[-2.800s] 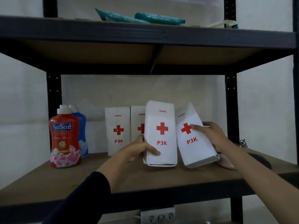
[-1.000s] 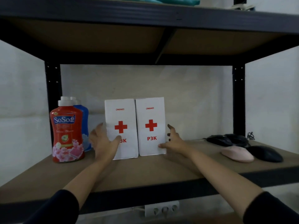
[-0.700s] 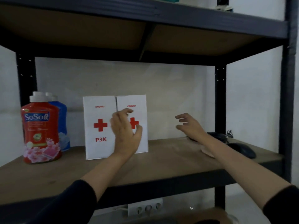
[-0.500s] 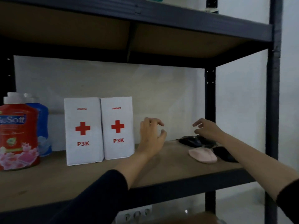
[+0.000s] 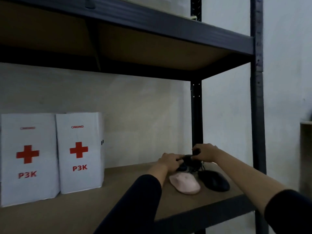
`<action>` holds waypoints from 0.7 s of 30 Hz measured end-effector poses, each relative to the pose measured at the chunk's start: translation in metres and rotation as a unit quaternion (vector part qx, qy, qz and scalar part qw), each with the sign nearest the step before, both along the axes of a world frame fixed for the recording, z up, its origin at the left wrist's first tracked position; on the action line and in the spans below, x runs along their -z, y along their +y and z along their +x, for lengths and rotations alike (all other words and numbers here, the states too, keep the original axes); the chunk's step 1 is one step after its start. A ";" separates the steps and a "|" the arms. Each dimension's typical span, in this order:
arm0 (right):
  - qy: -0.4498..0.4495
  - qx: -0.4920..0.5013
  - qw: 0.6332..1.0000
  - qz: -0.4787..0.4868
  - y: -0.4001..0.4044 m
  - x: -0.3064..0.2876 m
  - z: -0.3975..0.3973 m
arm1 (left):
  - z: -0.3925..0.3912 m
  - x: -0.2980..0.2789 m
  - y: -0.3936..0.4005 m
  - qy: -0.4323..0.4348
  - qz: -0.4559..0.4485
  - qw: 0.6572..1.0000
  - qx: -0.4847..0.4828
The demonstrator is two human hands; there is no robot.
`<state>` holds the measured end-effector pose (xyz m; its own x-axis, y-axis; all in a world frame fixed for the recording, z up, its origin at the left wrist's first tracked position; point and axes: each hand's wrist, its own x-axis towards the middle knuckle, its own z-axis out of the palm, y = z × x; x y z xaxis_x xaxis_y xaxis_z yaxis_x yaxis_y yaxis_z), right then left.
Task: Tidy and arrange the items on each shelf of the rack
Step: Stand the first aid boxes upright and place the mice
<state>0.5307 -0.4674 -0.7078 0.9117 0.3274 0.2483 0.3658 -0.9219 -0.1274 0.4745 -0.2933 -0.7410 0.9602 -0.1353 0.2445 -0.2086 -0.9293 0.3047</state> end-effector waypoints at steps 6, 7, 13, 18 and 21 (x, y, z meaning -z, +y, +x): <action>0.047 0.025 0.998 -0.028 0.020 0.008 0.009 | -0.005 0.008 0.021 -0.058 -0.020 0.998 0.000; 0.042 0.029 0.998 -0.032 0.023 0.009 0.009 | -0.008 0.008 0.026 -0.063 -0.037 0.997 0.003; 0.025 0.009 0.999 -0.028 0.050 0.005 -0.007 | -0.027 0.005 0.060 -0.064 -0.063 0.996 0.004; 0.045 -0.057 0.997 0.004 0.087 0.005 -0.023 | -0.046 0.005 0.090 -0.069 -0.068 0.995 -0.017; 0.063 -0.091 0.994 0.016 0.110 0.005 -0.034 | -0.055 0.006 0.112 -0.074 -0.082 0.993 -0.042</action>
<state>0.4965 -0.3577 -0.7124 0.8628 0.4835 0.1478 0.5051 -0.8370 -0.2105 0.4190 -0.1811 -0.7468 0.9184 -0.0028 0.3957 -0.1857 -0.8861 0.4246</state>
